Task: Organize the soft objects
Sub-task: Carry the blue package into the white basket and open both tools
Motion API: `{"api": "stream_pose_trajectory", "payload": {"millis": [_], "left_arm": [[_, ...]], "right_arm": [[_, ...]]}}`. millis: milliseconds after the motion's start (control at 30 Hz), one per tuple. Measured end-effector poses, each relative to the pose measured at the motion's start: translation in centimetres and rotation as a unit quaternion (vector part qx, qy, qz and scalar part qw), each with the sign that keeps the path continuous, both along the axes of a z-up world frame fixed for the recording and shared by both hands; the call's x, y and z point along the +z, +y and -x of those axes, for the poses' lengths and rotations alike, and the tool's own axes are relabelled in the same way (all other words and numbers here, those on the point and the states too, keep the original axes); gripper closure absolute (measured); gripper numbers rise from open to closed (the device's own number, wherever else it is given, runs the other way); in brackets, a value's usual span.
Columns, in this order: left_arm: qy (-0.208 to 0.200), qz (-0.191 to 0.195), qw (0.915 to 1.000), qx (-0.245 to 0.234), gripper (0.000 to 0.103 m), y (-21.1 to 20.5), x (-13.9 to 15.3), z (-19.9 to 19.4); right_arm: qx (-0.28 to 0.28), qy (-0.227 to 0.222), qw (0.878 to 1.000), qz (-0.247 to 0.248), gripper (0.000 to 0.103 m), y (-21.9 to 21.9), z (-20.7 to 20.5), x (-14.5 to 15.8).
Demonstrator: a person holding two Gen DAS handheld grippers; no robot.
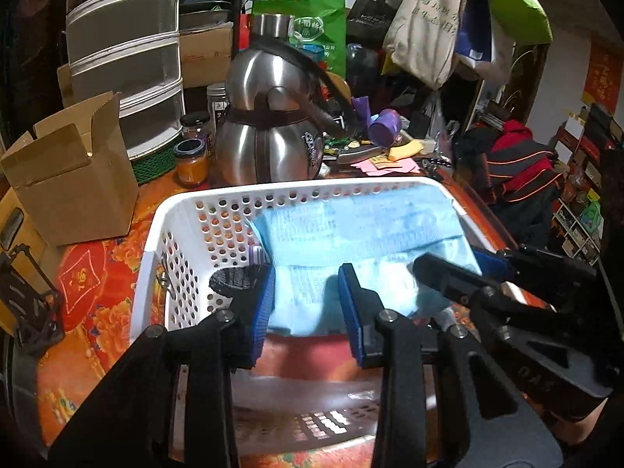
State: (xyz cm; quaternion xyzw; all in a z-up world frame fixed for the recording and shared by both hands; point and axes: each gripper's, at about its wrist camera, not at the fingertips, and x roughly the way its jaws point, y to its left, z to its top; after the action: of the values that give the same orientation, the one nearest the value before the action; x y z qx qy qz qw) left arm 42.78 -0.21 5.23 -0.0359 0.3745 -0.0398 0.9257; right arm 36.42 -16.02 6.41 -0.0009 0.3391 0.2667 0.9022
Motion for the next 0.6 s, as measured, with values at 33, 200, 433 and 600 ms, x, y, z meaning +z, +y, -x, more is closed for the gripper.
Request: {"api": "stream_pose_trajectory", "payload": {"millis": [33,200,433,600], "left_arm": [[-0.001,0.002,1.0000,0.004,0.072,0.2,-0.2,-0.3],[0.000,-0.015,0.9998,0.016,0.071,1.4,-0.6,0.5],[-0.019,-0.016,0.9994,0.024,0.023,2.7,-1.0,3.9],[-0.042,-0.020,0.9989,0.014,0.004,2.6,-0.2,7.6]], "right_arm": [[-0.001,0.007,1.000,0.010,0.078,0.2,-0.4,-0.5],[-0.038,0.025,0.998,0.041,0.044,-0.4,-1.2,-2.2],[-0.075,0.002,0.997,0.022,0.004,-2.9,1.2,-0.5],[-0.073,0.000,0.997,0.037,0.003,-2.7,3.5,-0.2]]}}
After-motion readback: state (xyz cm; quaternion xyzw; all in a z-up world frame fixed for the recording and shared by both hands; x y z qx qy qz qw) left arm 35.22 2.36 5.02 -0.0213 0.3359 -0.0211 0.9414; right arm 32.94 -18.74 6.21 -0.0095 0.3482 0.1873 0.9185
